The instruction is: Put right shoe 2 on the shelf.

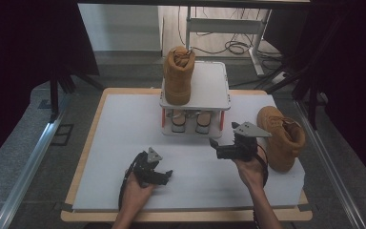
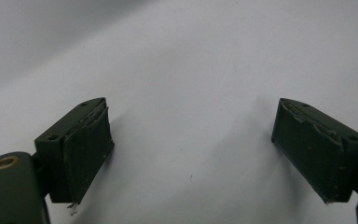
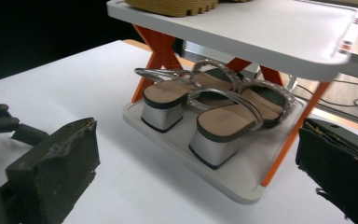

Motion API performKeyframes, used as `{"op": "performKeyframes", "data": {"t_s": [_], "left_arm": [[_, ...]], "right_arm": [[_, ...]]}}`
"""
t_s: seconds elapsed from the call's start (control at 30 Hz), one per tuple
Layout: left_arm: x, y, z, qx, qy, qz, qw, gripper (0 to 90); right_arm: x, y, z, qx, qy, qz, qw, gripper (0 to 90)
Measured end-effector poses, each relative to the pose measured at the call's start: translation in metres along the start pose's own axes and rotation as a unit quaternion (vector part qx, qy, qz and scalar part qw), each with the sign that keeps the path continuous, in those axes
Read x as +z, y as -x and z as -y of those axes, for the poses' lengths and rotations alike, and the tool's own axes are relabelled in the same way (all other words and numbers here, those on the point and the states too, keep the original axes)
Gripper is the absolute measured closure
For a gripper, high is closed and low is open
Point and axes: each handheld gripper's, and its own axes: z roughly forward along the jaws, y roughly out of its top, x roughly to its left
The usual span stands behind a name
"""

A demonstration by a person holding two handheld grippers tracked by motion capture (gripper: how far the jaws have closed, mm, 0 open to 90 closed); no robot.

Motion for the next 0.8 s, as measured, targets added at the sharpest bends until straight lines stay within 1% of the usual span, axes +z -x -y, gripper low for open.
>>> {"op": "performKeyframes", "data": {"t_s": [0.03, 0.17, 0.37, 0.43, 0.5, 0.53, 0.7, 0.8], "left_arm": [[0.0, 0.0, 0.0, 0.0, 0.0, 0.0, 1.0, 11.8], [0.0, 0.0, 0.0, 0.001, -0.001, 0.0, 1.0, 11.7], [0.0, 0.0, 0.0, 0.003, -0.003, 0.0, 1.0, 11.7], [0.0, 0.0, 0.0, 0.003, -0.003, 0.0, 1.0, 11.7], [0.0, 0.0, 0.0, 0.003, -0.003, 0.0, 1.0, 11.7], [0.0, 0.0, 0.0, 0.002, -0.003, 0.0, 1.0, 11.7], [0.0, 0.0, 0.0, 0.002, -0.003, 0.0, 1.0, 11.7], [0.0, 0.0, 0.0, 0.002, -0.003, 0.0, 1.0, 11.7]], "right_arm": [[-0.002, 0.001, 0.001, 0.005, 0.001, 0.002, 1.0, 0.0], [-0.008, 0.004, 0.005, 0.012, 0.005, 0.01, 0.9999, 0.0], [-0.017, 0.006, 0.01, 0.009, 0.006, 0.025, 0.9996, 0.0], [-0.02, 0.007, 0.012, 0.005, 0.005, 0.03, 0.9995, 0.0], [-0.021, 0.007, 0.013, 0.004, 0.003, 0.032, 0.9995, 0.0], [-0.024, 0.008, 0.015, 0.001, -0.004, 0.037, 0.9993, 0.0], [-0.028, 0.011, 0.02, 0.008, -0.02, 0.048, 0.9986, 0.0], [-0.032, 0.012, 0.024, 0.011, -0.023, 0.05, 0.9984, 0.0]]}}
